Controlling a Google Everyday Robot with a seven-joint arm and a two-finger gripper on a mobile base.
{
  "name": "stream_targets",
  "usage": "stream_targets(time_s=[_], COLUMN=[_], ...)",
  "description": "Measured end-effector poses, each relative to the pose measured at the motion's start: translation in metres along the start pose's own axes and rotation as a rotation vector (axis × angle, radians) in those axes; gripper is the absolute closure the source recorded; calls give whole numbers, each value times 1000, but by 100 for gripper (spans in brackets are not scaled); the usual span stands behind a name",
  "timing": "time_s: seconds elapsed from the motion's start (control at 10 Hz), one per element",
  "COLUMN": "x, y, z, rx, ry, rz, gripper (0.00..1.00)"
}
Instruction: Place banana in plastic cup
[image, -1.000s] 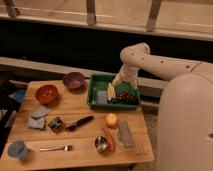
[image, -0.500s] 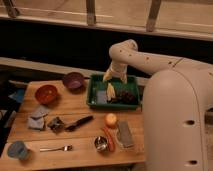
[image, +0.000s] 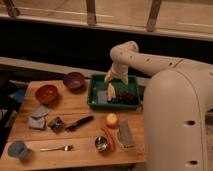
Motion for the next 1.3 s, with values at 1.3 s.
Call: stream_targets(time_s=[1.3], x=[-20], y=[21], z=[90], rx=[6], ry=[40], rz=[79], gripper=[23])
